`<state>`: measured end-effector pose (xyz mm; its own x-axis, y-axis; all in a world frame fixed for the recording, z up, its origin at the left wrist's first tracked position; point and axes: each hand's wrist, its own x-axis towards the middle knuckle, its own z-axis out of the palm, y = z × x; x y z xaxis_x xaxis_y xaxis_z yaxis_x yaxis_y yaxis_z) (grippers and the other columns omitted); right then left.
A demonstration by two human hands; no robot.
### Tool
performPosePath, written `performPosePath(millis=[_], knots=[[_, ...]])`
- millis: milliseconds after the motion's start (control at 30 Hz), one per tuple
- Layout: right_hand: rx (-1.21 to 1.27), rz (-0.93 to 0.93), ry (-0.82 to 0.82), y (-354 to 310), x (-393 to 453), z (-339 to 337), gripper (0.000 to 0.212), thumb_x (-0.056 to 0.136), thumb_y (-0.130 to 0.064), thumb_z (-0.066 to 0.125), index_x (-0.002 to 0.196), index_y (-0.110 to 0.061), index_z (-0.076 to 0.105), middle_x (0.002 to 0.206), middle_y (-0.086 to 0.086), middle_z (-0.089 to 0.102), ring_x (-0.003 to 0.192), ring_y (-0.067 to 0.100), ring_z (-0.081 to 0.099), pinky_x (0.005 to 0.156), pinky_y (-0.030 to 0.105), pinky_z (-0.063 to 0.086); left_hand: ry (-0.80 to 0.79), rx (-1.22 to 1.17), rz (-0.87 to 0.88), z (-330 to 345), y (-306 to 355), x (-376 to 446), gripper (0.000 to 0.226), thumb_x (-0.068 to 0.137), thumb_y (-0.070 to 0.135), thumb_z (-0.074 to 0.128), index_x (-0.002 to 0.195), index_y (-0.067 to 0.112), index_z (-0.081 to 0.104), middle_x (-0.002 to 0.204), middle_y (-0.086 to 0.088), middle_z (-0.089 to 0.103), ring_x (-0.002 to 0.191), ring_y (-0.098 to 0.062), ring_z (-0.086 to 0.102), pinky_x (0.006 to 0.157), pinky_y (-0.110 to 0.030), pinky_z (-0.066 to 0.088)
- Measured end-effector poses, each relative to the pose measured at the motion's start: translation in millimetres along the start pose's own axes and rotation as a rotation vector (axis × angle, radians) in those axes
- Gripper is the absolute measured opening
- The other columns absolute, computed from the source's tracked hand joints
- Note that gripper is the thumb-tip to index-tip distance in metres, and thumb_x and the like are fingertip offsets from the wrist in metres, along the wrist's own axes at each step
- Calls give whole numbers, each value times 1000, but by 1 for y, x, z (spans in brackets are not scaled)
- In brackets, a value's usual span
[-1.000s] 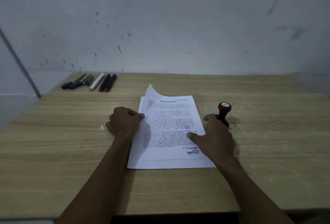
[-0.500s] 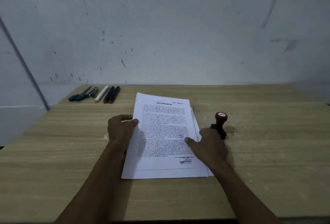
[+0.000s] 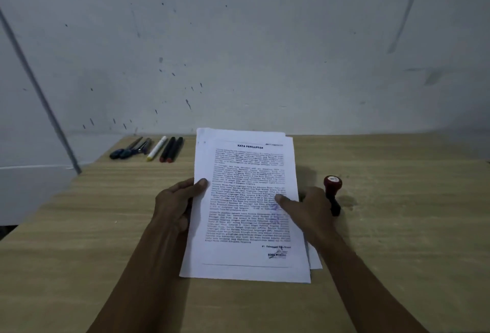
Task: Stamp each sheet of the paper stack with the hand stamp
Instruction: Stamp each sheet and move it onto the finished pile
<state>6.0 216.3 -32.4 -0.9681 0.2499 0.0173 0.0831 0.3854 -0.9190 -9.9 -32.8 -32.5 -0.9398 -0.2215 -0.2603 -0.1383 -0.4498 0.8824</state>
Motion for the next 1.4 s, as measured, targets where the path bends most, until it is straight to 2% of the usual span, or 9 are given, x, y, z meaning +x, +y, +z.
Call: performPosePath(millis=[133,333,567,667,800,900,1067,1267,1400], knots=[[251,80,22,-8,0,-3,12,73,-3,84,78,-4,73,78,13,75,65,23,73,58,34,60,13,-45,20,-3,-3,0,51,71,5,77,117,-10,61,111,-28,66,101,-43,65,84,-50,56],[-97,-85,89,-9,-1,-2,15,82,-15,78,77,-1,74,71,9,73,62,19,69,53,24,48,240,254,157,0,-10,6,46,54,10,92,93,-2,70,84,-18,73,72,-30,71,65,-37,59],[-429,-195,294,-21,-8,-2,11,87,-26,72,82,-16,70,72,-5,64,73,21,63,56,27,35,347,731,411,7,-22,8,36,70,7,80,103,4,66,97,-16,70,90,-28,65,78,-31,49],[-383,-248,315,-27,-10,-7,24,86,-28,74,69,-11,69,57,-9,54,56,13,50,50,26,35,305,858,470,8,-24,6,25,77,10,75,100,2,70,101,-15,71,97,-28,64,78,-22,39],[-230,-292,266,-30,-11,-15,25,85,-26,74,72,-5,75,63,1,69,56,10,59,57,31,49,265,979,520,11,-22,5,28,92,27,61,106,4,70,119,-16,64,118,-32,53,99,-32,34],[-78,-293,196,-32,-10,-20,16,87,-20,73,81,-7,79,74,1,75,70,16,69,69,38,56,157,734,467,14,-10,0,32,94,35,57,106,7,68,114,-9,66,115,-29,55,94,-35,42],[113,-317,172,-42,-12,-35,12,91,-13,67,92,-9,79,88,-2,77,84,14,72,79,34,56,-163,214,84,15,14,-12,24,91,20,63,104,1,69,102,-10,72,89,-26,65,77,-36,51],[98,-306,279,-64,-12,-65,26,82,-22,78,59,-15,69,58,0,68,61,20,68,66,42,58,-143,102,208,35,42,-18,10,86,0,65,76,0,66,81,-14,72,69,-27,67,57,-29,57],[98,-303,336,-73,-8,-88,25,78,-26,82,61,-13,68,62,2,69,62,21,69,66,43,58,-156,93,285,64,57,-22,5,85,-2,65,80,-1,66,74,-7,74,65,-23,71,56,-28,58]])
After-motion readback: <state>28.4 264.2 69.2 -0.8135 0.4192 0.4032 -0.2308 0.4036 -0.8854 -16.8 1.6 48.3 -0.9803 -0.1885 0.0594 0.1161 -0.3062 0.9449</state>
